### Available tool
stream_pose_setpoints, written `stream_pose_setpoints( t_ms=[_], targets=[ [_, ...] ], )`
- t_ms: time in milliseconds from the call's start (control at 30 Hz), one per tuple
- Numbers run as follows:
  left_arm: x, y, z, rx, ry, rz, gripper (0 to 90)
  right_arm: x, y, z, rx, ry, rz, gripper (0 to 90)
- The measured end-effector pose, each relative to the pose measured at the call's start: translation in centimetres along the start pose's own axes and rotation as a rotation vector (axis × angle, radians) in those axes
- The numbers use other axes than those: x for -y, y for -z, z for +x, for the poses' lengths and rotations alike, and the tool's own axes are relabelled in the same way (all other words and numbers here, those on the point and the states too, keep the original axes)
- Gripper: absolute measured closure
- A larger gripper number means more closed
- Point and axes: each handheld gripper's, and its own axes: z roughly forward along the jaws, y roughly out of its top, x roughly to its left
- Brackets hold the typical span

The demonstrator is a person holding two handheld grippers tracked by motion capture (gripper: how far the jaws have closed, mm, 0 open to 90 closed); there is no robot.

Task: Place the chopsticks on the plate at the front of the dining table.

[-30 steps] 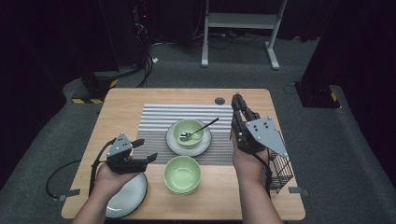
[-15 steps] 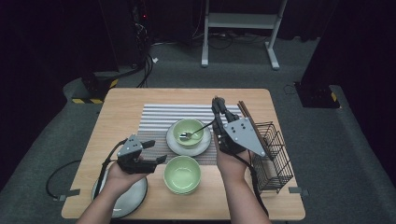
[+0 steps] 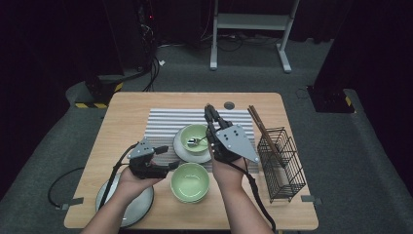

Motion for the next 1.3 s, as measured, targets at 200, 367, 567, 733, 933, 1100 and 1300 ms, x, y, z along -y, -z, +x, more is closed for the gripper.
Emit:
stream_pose_setpoints(
  t_ms=[200,367,567,733,933,1100,1300],
  targets=[
    [0.1,-0.4,-0.1,-0.008,-0.002,-0.014,26.3,0.0,-0.5,1.3,-0.028,-0.001,-0.001,84.1],
    [-0.1,-0.8,-0.5,-0.019,-0.022,-0.011,28.3,0.1,-0.7,2.2,-0.052,-0.007,-0.002,84.1],
    [-0.7,-1.3,-1.1,-0.014,-0.034,-0.019,29.8,0.1,-0.9,3.1,-0.075,-0.008,-0.003,84.1],
    [-1.1,-1.9,-1.5,0.014,-0.036,-0.034,32.9,0.1,-1.1,3.7,-0.093,-0.013,-0.001,84.1],
    [-1.5,-2.5,-1.8,0.009,-0.043,-0.043,35.3,0.1,-1.2,4.4,-0.109,-0.017,-0.004,84.1],
    [-1.6,-2.7,-1.8,0.008,-0.047,-0.047,36.6,0.2,-1.2,4.9,-0.122,-0.019,-0.003,84.1],
    [-1.6,-2.8,-1.8,0.001,-0.043,-0.06,43.2,0.3,-1.3,5.5,-0.137,-0.021,-0.007,84.1]
  ],
)
